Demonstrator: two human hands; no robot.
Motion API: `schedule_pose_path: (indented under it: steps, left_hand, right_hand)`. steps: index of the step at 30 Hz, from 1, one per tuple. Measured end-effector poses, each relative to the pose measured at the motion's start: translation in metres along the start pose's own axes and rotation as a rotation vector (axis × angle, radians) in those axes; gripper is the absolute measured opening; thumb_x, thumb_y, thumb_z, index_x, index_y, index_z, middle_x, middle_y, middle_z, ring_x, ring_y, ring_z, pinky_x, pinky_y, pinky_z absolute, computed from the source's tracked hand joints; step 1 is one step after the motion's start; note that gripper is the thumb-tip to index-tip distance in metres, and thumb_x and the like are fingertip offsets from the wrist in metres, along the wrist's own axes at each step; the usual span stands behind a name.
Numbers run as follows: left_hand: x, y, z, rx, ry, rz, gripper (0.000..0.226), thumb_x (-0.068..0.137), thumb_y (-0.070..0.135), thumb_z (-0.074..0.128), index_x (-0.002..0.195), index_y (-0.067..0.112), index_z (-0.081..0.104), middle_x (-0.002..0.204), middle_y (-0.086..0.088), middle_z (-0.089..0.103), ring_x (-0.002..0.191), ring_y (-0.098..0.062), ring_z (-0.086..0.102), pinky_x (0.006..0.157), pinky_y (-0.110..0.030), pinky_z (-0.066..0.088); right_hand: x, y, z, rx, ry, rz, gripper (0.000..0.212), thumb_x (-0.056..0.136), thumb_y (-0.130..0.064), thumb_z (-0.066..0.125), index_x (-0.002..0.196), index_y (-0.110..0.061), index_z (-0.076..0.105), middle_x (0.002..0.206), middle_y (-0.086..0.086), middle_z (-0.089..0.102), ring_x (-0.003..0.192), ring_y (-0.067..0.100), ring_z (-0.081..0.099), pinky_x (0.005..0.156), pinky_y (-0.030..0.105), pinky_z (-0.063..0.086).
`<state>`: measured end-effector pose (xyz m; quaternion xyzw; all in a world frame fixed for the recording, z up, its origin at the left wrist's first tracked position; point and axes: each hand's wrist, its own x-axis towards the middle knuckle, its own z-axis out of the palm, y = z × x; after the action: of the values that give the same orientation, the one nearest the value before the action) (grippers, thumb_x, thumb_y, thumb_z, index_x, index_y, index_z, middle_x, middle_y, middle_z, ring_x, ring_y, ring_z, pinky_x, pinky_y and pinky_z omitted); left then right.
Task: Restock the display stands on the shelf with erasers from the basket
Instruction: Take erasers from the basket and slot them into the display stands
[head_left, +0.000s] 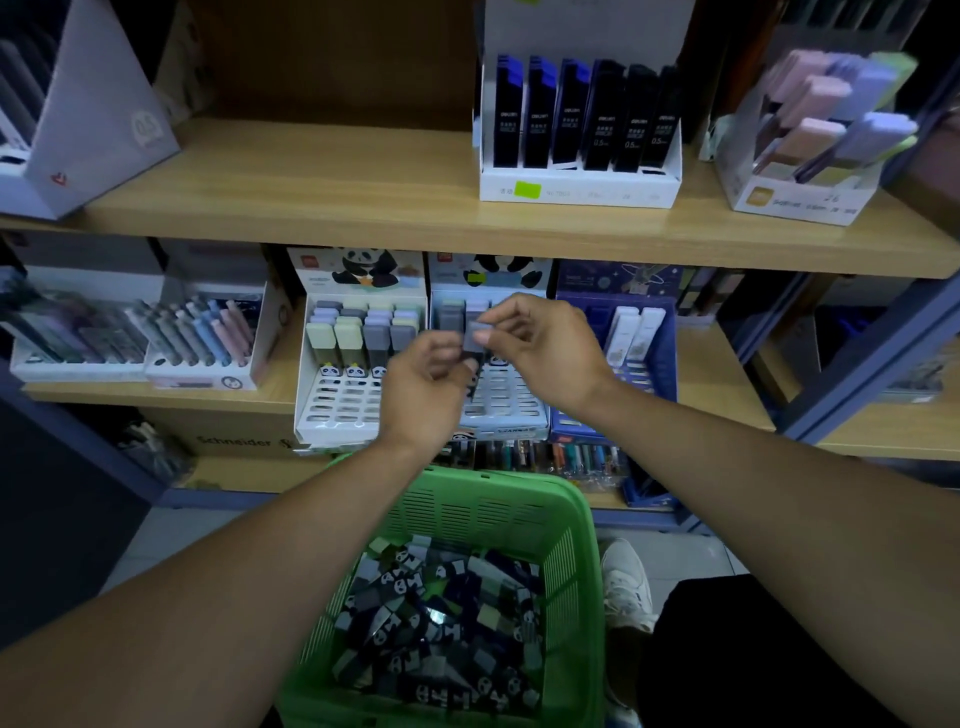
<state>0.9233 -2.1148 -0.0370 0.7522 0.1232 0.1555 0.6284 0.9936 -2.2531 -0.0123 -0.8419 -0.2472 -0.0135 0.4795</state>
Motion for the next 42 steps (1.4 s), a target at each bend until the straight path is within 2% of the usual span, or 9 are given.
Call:
schedule_pose_path:
  steps: [3,8,15,19,24,27,32,38,42]
  left_hand:
    - [0.013,-0.005,-0.013,0.086,0.052,0.152,0.02,0.095,0.004,0.064,0.109,0.016,0.072,0.104,0.005,0.073,0.101,-0.008,0.069,0.093,-0.025,0.054]
    - [0.023,-0.018,-0.028,0.174,0.045,0.206,0.036,0.096,-0.003,0.056,0.125,0.014,0.069,0.119,-0.002,0.072,0.113,-0.011,0.067,0.102,-0.037,0.053]
    - [0.023,-0.012,-0.045,0.304,0.115,0.292,0.04,0.095,0.001,0.051,0.126,0.018,0.069,0.101,-0.002,0.076,0.092,-0.024,0.073,0.085,-0.045,0.06]
    - [0.019,-0.011,-0.051,0.415,0.021,0.316,0.053,0.095,-0.005,0.045,0.138,0.022,0.06,0.121,-0.002,0.07,0.108,-0.016,0.067,0.094,-0.041,0.057]
    - [0.014,-0.013,-0.048,0.554,-0.114,0.259,0.068,0.096,-0.006,0.039,0.15,0.035,0.041,0.135,-0.002,0.063,0.059,-0.011,0.06,0.068,-0.041,0.059]
    - [0.013,-0.014,-0.045,0.565,-0.156,0.248,0.069,0.097,-0.007,0.039,0.153,0.033,0.036,0.143,-0.004,0.057,0.087,-0.017,0.067,0.077,-0.04,0.058]
    - [0.016,-0.02,-0.044,0.587,-0.18,0.255,0.072,0.096,-0.008,0.039,0.154,0.033,0.033,0.149,-0.004,0.05,0.131,-0.02,0.051,0.096,-0.037,0.052]
    - [0.017,-0.022,-0.044,0.636,-0.181,0.285,0.071,0.095,-0.008,0.041,0.156,0.028,0.031,0.157,-0.001,0.04,0.142,-0.018,0.039,0.112,-0.036,0.042]
    - [0.022,-0.021,-0.042,0.793,-0.173,0.361,0.071,0.091,-0.008,0.045,0.155,0.017,0.032,0.158,-0.004,0.038,0.144,-0.022,0.036,0.118,-0.037,0.03]
  right_hand:
    - [0.004,-0.008,0.016,-0.112,0.018,-0.103,0.009,0.094,-0.021,0.07,0.102,-0.018,0.071,0.087,-0.014,0.067,0.077,-0.006,0.061,0.073,0.006,0.049]
    - [0.012,-0.006,0.03,-0.234,0.018,-0.187,0.009,0.096,-0.017,0.066,0.105,-0.015,0.069,0.101,0.0,0.072,0.091,0.012,0.066,0.084,0.032,0.056]
    - [0.018,-0.012,0.037,-0.184,0.065,-0.258,0.009,0.094,-0.015,0.069,0.102,-0.013,0.071,0.097,0.001,0.073,0.086,0.014,0.067,0.081,0.036,0.057]
    - [0.022,-0.009,0.034,-0.196,0.041,-0.275,0.008,0.094,-0.013,0.067,0.102,-0.013,0.07,0.096,0.001,0.072,0.086,0.015,0.066,0.079,0.038,0.056]
    - [0.022,0.005,0.032,-0.2,0.01,-0.22,0.008,0.095,-0.013,0.067,0.103,-0.013,0.068,0.097,0.001,0.072,0.088,0.015,0.067,0.081,0.041,0.057]
    - [0.022,0.008,0.033,-0.194,-0.005,-0.193,0.006,0.095,-0.012,0.067,0.1,-0.014,0.068,0.095,0.0,0.072,0.088,0.015,0.068,0.081,0.042,0.057]
    - [0.024,0.01,0.033,-0.175,-0.031,-0.154,0.004,0.094,-0.012,0.067,0.098,-0.013,0.067,0.092,-0.002,0.072,0.087,0.011,0.068,0.081,0.037,0.057]
    - [0.027,0.008,0.034,-0.159,-0.032,-0.13,0.008,0.096,-0.016,0.066,0.102,-0.014,0.071,0.09,-0.007,0.072,0.083,0.006,0.066,0.077,0.024,0.053]
    - [0.031,0.011,0.036,-0.158,-0.044,-0.091,0.009,0.097,-0.016,0.065,0.101,-0.014,0.072,0.088,-0.007,0.07,0.083,0.008,0.066,0.076,0.026,0.053]
